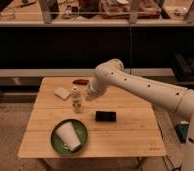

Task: Knock the bottle over

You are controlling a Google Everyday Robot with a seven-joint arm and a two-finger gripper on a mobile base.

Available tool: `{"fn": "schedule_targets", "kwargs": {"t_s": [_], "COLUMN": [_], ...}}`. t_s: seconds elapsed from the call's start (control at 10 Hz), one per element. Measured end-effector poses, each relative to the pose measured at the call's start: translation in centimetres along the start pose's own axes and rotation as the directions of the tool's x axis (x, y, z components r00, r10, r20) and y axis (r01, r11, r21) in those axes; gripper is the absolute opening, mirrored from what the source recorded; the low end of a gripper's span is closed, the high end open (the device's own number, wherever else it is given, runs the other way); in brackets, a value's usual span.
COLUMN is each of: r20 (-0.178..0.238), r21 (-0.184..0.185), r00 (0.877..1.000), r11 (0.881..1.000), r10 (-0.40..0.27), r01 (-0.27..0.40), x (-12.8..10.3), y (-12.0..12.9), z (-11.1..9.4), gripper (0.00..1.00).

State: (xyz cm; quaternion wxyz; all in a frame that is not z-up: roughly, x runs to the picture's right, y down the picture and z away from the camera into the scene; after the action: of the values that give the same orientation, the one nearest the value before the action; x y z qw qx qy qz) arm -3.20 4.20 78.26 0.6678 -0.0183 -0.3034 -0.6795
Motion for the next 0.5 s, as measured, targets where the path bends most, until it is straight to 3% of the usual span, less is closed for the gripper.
{"fn": "schedule_targets", "kwargs": {"t_s": [0.2,0.4,0.5], "r20": [-0.018,0.003,-0.009], "r21": [-0.004,-0.004,-0.002], "r00": [1.0,1.0,1.0], "r11": [1.0,1.0,1.0], "r10": [-0.009,-0.012,-0.016], "r01": [0.009,0.012,0.016], "x": [1.2,2.4,2.4], "y": [-0.7,-1.2,-1.1], "z": [0.4,1.3,1.4], "gripper": [0.3,0.3,0.3]}}
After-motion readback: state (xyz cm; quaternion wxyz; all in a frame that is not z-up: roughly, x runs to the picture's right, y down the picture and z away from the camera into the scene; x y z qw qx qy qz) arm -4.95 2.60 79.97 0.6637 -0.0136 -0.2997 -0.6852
